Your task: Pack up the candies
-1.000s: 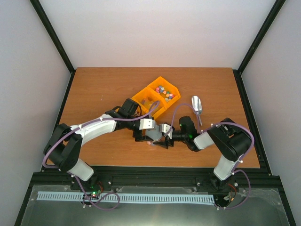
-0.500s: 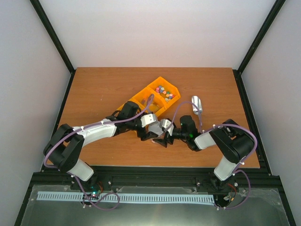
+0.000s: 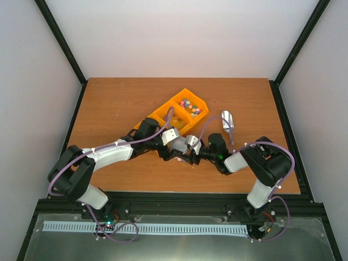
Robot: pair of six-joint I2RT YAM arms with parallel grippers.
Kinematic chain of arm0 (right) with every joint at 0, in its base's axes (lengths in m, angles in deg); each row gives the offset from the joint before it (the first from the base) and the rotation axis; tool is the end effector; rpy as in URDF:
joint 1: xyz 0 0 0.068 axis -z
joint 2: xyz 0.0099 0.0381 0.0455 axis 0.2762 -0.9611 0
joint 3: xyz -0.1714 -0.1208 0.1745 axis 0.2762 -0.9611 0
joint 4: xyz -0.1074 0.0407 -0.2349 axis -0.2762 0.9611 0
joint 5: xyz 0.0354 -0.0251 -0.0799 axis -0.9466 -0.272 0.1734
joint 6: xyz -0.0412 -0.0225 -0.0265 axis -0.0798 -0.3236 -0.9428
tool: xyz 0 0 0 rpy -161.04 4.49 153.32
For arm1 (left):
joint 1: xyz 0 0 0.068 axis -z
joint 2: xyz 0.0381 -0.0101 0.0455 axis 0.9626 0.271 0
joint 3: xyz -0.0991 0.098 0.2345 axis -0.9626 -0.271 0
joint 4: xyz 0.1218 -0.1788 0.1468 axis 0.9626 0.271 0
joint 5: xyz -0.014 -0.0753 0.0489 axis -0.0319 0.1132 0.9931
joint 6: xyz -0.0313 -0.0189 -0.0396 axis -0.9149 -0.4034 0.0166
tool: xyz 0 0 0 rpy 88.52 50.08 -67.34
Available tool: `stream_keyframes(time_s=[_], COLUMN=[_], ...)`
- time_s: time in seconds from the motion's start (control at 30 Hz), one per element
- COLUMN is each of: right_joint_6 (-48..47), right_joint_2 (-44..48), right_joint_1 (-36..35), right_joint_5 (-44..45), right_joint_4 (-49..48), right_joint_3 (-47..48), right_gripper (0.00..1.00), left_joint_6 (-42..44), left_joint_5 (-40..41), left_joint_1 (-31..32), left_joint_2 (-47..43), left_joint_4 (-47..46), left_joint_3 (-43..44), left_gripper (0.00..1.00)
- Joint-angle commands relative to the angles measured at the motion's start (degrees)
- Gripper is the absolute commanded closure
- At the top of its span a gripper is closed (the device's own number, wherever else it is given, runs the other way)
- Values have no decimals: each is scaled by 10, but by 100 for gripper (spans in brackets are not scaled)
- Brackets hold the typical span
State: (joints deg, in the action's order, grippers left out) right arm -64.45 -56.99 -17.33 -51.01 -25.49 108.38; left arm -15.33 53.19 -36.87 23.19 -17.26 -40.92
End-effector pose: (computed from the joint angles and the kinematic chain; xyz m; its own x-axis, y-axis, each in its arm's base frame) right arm 0.2226 0.1705 0.1157 -0.0128 -0.3391 -0.9407 -0.9453 0.3108 -0.0992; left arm 0.2304 -0.1977 0.1886 -0.2335 0.5180 -0.8229 0.9419 0.3307 -0.0591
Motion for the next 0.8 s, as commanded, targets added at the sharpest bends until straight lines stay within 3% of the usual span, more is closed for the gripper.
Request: stream_keyframes(time_s=[0.0,0.33,0.5,0.57,0.67,0.73,0.77], right_joint_6=[-36,-108,-132,-120,-101,-100,-100], right_joint_2=[-7,9,9,7,9,12,14], right_joint_1=[2,7,11,12,15,16,16], right_joint_5=[-47,-128,-160,-145,-122,-116,-115], right_joint_4=[6,67,103,94,84,79,79], right_joint_3=[0,10,24,27,23,17,14], right_gripper=[48,54,49,40,31,34,37], left_joint_6=[152,408,517,462,311,258,232], left_joint_5=[-132,-196,-194,-175,-176,-173,-172], left_joint_1=[13,13,13,12,0,-1,-1], left_joint_2=[-3,36,45,46,50,42,33], left_joint_4=[117,317,387,349,286,243,221], left_joint_3=[24,91,114,113,115,103,90], left_gripper=[43,45,46,46,48,46,40])
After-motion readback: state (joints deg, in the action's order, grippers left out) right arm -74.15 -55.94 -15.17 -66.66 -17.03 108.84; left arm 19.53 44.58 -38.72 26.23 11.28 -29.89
